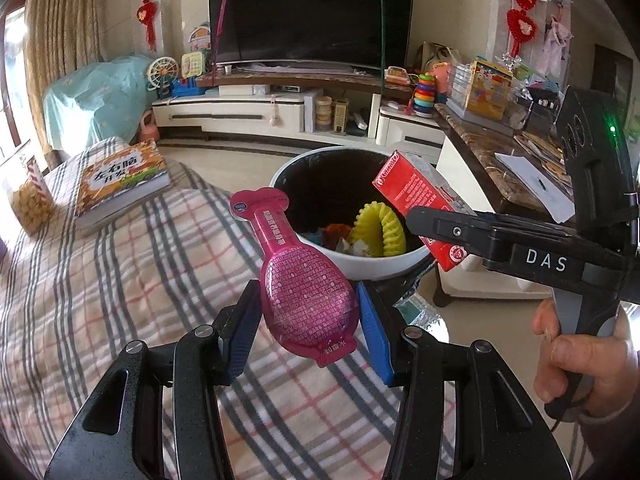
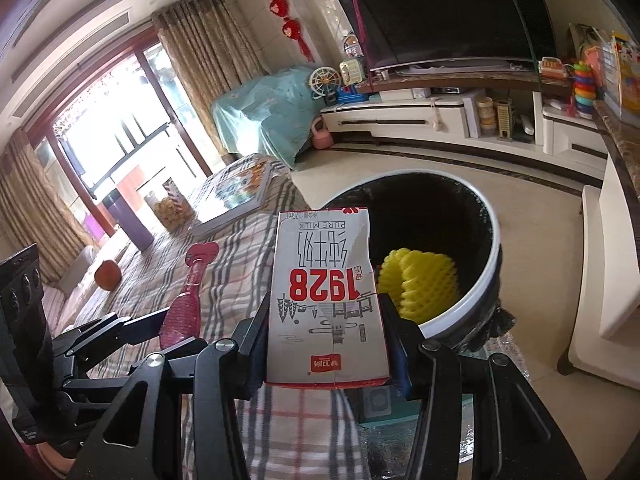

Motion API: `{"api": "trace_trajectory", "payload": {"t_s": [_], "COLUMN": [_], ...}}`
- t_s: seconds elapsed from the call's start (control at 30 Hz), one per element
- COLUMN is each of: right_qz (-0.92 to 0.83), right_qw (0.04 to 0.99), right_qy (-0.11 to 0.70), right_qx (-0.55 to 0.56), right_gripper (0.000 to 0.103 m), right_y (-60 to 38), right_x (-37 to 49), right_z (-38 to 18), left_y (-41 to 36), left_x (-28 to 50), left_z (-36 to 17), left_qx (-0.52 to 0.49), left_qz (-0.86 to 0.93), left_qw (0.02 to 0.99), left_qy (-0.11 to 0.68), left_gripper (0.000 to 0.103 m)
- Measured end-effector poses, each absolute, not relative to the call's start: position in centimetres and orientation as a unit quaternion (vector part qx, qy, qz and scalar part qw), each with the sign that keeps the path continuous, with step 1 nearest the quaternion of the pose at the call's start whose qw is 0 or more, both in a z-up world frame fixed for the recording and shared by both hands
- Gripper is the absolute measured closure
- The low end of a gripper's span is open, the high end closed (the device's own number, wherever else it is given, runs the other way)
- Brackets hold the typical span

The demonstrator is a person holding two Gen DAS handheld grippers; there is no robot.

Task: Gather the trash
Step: 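Carry the pink hairbrush and red milk box over the bin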

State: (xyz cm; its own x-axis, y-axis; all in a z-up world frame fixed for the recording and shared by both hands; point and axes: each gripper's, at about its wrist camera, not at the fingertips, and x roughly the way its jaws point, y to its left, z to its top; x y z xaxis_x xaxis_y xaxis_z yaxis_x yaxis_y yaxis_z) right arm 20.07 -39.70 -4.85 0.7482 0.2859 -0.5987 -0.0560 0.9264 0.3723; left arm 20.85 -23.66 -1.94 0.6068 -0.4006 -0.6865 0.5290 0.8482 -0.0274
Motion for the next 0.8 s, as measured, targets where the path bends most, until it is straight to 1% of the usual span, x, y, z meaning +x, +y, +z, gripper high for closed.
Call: {"api": "trace_trajectory", "payload": {"t_s": [0.8], "right_qz": [0.074], "right_qw": [0.918], "right_qy": [0.348], "right_qx": [0.177], "right_gripper": [0.054], "right_y": [-43.0], "right_x": [22.5], "right_z": [-5.0], "left_y": [-27.7], "left_x": [23.4], "left_z": [-2.0], "left_qx": [0.104], "left_qz": [-0.271], "left_qw": [0.886], "left_qy": [0.362], "left_gripper": [0.056]}}
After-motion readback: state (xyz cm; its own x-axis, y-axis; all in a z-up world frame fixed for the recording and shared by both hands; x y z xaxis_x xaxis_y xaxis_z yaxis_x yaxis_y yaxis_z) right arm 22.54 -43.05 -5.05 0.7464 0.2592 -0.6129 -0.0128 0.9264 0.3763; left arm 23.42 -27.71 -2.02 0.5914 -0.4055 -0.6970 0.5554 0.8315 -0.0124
